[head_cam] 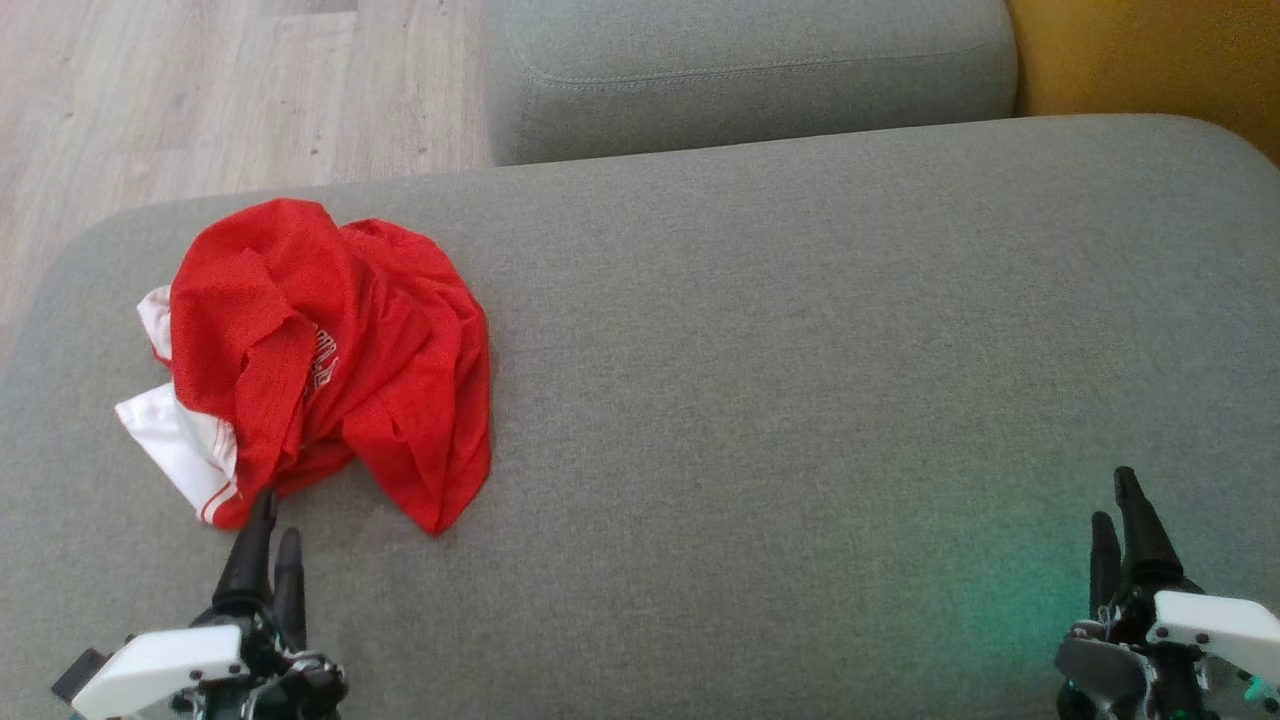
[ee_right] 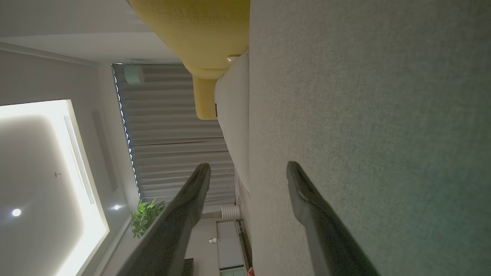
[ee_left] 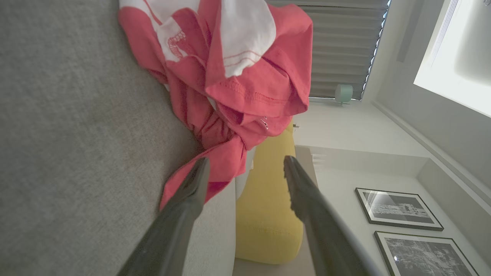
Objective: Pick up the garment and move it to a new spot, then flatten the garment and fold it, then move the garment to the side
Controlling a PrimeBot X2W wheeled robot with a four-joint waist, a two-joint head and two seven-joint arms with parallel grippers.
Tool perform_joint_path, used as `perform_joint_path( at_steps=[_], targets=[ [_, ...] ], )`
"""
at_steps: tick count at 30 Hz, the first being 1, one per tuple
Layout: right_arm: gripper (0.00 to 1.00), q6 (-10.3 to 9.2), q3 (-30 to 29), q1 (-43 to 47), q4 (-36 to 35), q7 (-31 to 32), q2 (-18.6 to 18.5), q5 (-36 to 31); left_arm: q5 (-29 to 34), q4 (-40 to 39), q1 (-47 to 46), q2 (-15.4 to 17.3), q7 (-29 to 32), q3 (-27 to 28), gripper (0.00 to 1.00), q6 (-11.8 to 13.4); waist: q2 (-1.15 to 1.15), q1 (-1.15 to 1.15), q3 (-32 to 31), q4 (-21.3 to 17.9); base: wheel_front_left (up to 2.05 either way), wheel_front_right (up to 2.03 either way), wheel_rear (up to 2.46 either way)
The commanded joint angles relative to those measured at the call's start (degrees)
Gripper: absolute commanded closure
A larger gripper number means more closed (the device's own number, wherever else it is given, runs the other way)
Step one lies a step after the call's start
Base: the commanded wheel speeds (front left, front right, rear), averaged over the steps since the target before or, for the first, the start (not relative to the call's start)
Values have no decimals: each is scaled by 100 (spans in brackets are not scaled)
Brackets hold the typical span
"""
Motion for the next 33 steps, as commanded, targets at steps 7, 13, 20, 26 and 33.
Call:
perform_joint_path(
  at_steps=[7,13,20,26,33],
  targets=[
    [0,6,-25,-253,-240,-154,-20,-372,187,-279,-216,58,-150,90,0,-25,0,0,-12,-2,0,0,0],
    [0,8,-82,-311,-401,-256,-22,-892,415,-320,-258,61,-251,252,0,-28,0,0,-15,-3,0,0,0],
    [0,11,-110,-380,-667,-374,-25,-1728,811,-514,-352,65,-368,430,0,-29,0,0,-10,7,0,0,0],
    [0,13,-24,-443,-1005,-475,-27,-2540,1234,-835,-410,68,-468,519,0,37,0,0,2,14,0,0,0],
    [0,16,213,-455,-1348,-593,-30,-3565,1844,-1313,-385,72,-586,412,0,211,0,0,12,19,0,0,0]
  ],
)
